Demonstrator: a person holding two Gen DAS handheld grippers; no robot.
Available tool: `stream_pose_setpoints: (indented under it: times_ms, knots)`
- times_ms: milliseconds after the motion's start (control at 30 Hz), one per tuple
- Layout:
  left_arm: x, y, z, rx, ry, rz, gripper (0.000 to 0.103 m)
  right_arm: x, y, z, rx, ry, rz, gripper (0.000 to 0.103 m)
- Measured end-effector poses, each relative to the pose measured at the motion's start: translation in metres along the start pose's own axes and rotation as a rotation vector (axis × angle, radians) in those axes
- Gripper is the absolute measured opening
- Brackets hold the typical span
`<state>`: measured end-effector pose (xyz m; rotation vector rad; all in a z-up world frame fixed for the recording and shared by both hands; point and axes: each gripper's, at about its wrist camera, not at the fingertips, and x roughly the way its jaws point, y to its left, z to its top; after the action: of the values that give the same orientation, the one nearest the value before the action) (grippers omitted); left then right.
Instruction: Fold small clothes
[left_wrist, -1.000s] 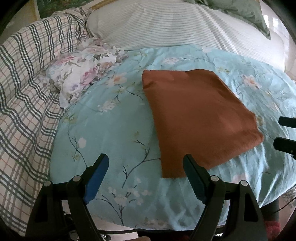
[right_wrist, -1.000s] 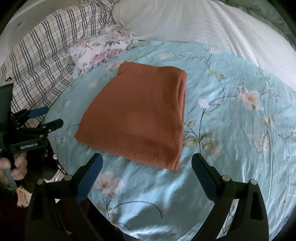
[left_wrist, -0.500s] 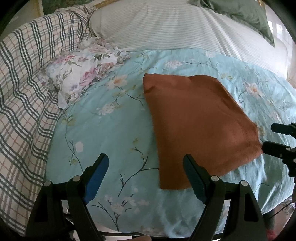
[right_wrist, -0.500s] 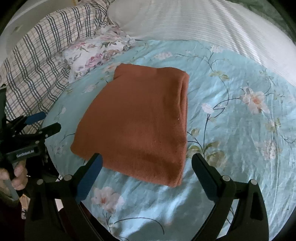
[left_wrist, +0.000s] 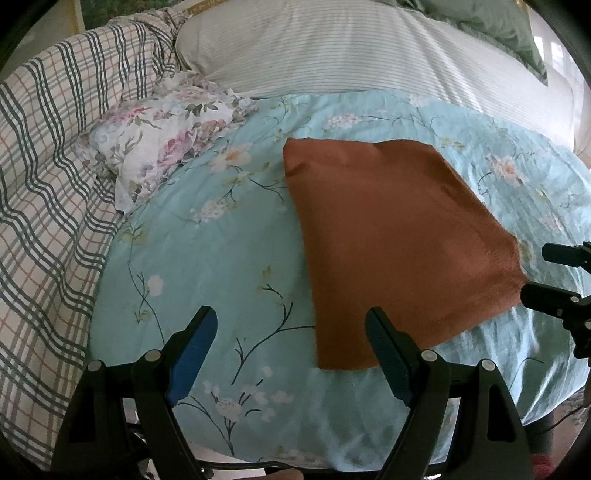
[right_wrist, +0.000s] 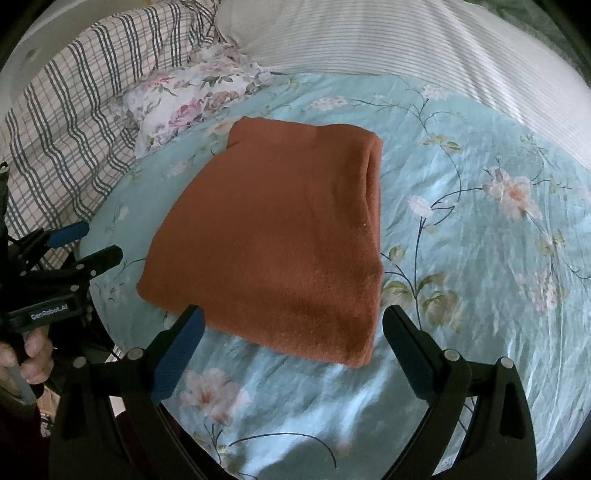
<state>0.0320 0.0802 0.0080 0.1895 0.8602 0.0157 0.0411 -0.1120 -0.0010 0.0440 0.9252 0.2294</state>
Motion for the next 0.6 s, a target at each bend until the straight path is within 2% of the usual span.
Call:
stream_pose_setpoints:
  times_ms: [600]
  knots:
    - [-0.0068, -0.0020, -0.0022, -0.006, -0.003, -0.009, 0.083, -0.0092, 0.0084, -0.0008, -0.002, -0.022, 0.004, 0.097]
